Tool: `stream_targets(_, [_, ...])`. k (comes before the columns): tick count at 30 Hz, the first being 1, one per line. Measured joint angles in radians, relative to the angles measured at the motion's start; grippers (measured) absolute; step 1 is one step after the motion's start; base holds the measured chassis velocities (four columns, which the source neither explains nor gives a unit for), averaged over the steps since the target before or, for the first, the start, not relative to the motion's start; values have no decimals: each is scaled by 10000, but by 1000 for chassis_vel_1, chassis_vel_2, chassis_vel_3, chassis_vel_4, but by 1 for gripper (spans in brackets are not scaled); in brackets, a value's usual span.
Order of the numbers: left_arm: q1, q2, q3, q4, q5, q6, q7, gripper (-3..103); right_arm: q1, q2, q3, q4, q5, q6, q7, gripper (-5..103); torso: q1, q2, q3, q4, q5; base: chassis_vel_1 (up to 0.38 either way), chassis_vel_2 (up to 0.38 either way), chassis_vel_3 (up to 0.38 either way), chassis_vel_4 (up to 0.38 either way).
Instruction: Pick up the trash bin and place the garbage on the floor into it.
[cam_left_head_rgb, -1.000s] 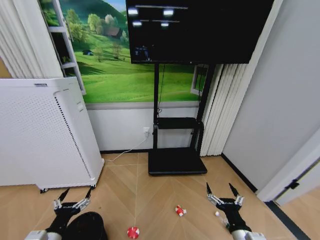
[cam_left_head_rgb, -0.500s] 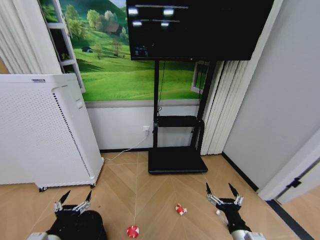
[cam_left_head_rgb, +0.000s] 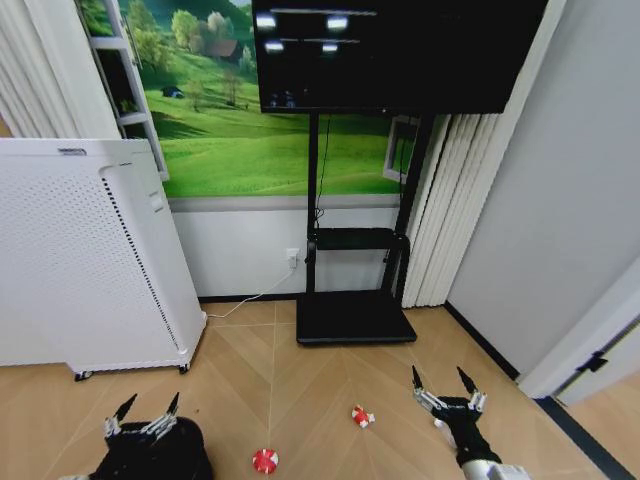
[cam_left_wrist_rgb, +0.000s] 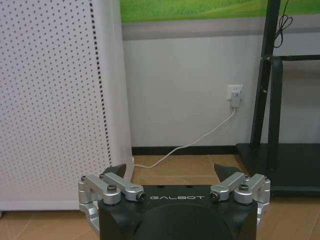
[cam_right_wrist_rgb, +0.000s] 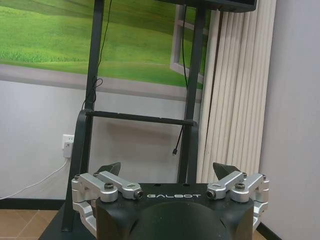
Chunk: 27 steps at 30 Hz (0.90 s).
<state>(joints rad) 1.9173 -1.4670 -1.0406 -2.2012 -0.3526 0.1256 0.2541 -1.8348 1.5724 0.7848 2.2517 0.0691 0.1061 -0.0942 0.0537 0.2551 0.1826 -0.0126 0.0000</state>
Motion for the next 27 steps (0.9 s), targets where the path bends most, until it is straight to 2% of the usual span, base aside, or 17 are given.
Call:
stream_targets(4, [331,22,-161,58,-381,-32,-8,98,39,-23,36,-29,38,1,10,100,-31,-103,-70,0,0,0,0,0,0])
stream_targets(5, [639,53,-278,71,-924,-22,-148,98,96,-56,54,-72,72,1,18,100,-59,-197,-138,0,-1,0,0,0,0])
stream_targets(6, [639,53,-278,71,-924,-22,-148,98,96,-56,54,-72,72,1,18,100,-59,-197,-138,0,-1,0,0,0,0])
stream_targets(8, [944,59,-396,54,-1621,140,-552,94,166,-95,58,-115,107,1,27,100,-86,-311,-222,1,0,0,0,0,0])
stream_targets(12, [1211,-1,-529,-116,-2391,410,-1106,97,226,-145,82,-145,171,-11,37,100,-117,-426,-309,1,0,0,0,0,0])
stream_targets(14, [1478,-77,-621,-398,-3407,835,-1834,98,308,-235,117,-213,230,-29,49,100,-149,-546,-398,1,0,0,0,0,0])
stream_targets(15, [1478,-77,-621,-398,-3407,835,-1834,98,308,-235,117,-213,230,-29,49,100,-149,-546,-398,1,0,0,0,0,0])
stream_targets(17, [1655,-109,-625,-724,-4604,1322,-2497,98,407,-318,131,-265,307,-89,61,100,-174,-634,-459,0,0,0,0,0,0])
stream_targets(18, [1655,-109,-625,-724,-4604,1322,-2497,98,407,-318,131,-265,307,-89,61,100,-174,-634,-459,0,0,0,0,0,0])
stream_targets(20, [1776,-234,-605,-1398,-6503,2398,-4152,98,579,-428,147,-319,451,-232,108,100,-214,-793,-577,0,0,0,0,0,0])
stream_targets(21, [1776,-234,-605,-1398,-6503,2398,-4152,98,579,-428,147,-319,451,-232,108,100,-214,-793,-577,0,0,0,0,0,0])
stream_targets(22, [1791,-265,-620,-1577,-6900,2725,-4625,98,604,-447,153,-333,477,-255,117,100,-223,-825,-601,1,1,0,0,0,0])
stream_targets(23, [1817,-303,-690,-1915,-7752,3481,-5561,98,656,-499,161,-365,537,-291,137,100,-243,-900,-656,0,2,0,0,0,0])
stream_targets(24, [1817,-303,-690,-1915,-7752,3481,-5561,98,656,-499,161,-365,537,-291,137,100,-243,-900,-656,0,2,0,0,0,0])
stream_targets(25, [1841,-318,-796,-2205,-8568,4133,-6375,98,719,-550,180,-395,588,-322,144,100,-259,-979,-719,-1,1,0,0,0,0])
stream_targets(26, [1841,-318,-796,-2205,-8568,4133,-6375,98,719,-550,180,-395,588,-322,144,100,-259,-979,-719,-1,1,0,0,0,0])
stream_targets(27, [1857,-321,-867,-2365,-9001,4495,-6839,98,784,-575,196,-436,627,-343,149,100,-268,-1028,-760,0,1,0,0,0,0])
